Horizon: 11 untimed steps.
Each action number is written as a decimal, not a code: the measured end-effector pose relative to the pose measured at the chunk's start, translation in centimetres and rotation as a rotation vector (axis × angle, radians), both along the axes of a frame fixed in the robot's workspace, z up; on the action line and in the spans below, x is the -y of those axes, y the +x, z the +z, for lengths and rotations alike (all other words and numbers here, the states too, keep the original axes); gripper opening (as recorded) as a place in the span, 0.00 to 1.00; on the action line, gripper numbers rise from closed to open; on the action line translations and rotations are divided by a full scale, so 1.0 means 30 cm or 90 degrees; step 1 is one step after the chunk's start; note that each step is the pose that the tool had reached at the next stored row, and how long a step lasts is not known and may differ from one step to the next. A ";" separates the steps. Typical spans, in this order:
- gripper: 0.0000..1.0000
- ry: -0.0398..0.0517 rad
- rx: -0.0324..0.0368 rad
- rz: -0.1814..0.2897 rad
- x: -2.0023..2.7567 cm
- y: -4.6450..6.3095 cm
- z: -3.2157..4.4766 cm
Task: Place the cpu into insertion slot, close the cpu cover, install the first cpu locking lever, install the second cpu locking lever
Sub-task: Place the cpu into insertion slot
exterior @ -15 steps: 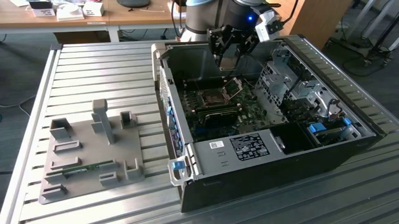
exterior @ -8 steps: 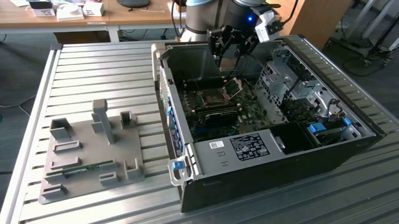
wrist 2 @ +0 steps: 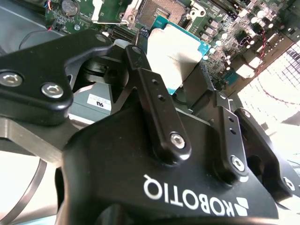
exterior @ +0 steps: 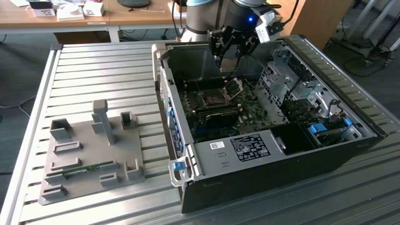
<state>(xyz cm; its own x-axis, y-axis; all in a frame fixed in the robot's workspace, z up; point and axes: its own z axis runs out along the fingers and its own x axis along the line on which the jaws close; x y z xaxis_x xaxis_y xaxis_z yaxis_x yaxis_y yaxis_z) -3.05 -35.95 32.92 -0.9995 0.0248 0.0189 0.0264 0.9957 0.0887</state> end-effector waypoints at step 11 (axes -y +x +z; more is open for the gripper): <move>0.54 0.0000 0.0000 0.000 0.000 0.000 -0.003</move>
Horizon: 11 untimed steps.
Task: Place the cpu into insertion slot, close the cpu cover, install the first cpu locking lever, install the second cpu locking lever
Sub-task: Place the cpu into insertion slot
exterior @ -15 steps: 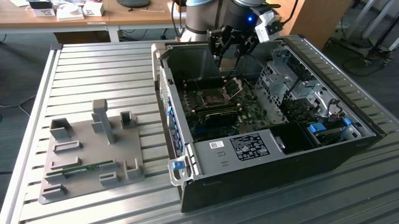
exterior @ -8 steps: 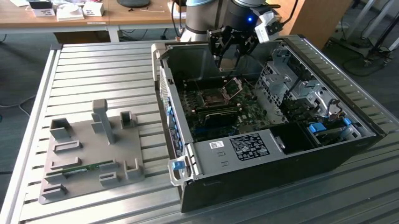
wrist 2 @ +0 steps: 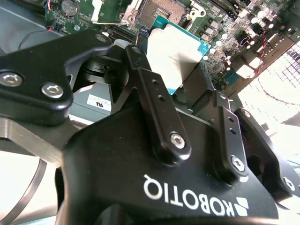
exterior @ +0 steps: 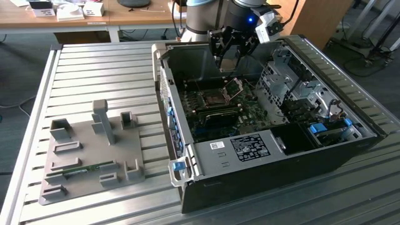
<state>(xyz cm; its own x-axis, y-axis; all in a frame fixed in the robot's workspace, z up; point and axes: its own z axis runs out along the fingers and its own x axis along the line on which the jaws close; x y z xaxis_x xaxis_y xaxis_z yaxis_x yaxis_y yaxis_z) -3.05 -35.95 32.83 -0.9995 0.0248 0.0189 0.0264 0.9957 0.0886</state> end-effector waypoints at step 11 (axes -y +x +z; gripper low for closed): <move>0.54 0.0000 0.0000 0.000 0.000 0.000 -0.004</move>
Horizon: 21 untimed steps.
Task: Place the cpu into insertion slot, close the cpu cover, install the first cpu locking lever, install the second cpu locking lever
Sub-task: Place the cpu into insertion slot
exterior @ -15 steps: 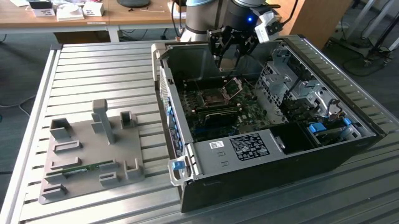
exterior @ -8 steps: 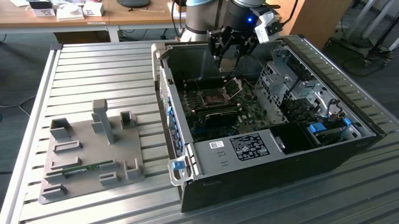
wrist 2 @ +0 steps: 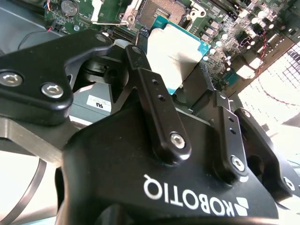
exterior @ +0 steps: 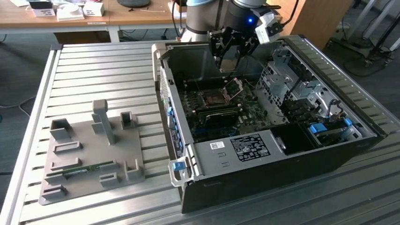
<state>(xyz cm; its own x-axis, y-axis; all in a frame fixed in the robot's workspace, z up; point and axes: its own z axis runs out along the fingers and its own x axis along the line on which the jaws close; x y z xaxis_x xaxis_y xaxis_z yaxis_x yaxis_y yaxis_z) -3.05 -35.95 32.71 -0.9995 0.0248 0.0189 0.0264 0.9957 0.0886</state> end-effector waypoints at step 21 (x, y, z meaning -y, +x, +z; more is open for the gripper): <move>0.54 0.0000 0.0000 0.000 0.000 0.000 -0.012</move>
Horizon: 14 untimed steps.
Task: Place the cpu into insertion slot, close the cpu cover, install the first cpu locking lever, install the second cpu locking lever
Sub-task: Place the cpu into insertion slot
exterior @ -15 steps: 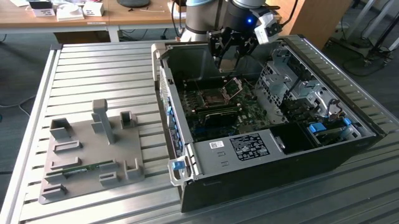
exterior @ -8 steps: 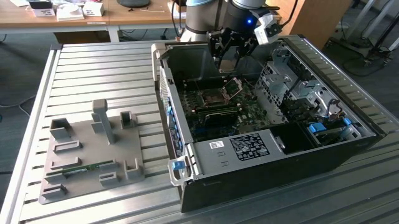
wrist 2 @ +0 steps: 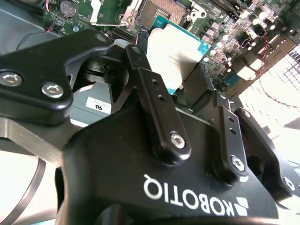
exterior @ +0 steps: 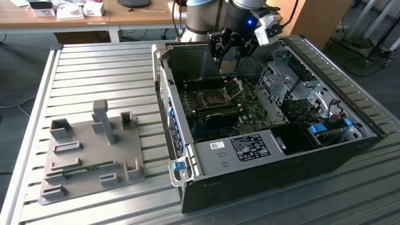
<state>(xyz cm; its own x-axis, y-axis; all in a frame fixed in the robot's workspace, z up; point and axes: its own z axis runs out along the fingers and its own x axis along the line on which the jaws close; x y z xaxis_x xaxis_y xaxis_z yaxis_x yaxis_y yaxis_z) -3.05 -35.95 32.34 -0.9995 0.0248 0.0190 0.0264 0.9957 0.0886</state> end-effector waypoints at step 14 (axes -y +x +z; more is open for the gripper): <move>0.54 0.0000 0.0000 0.000 0.000 0.000 -0.025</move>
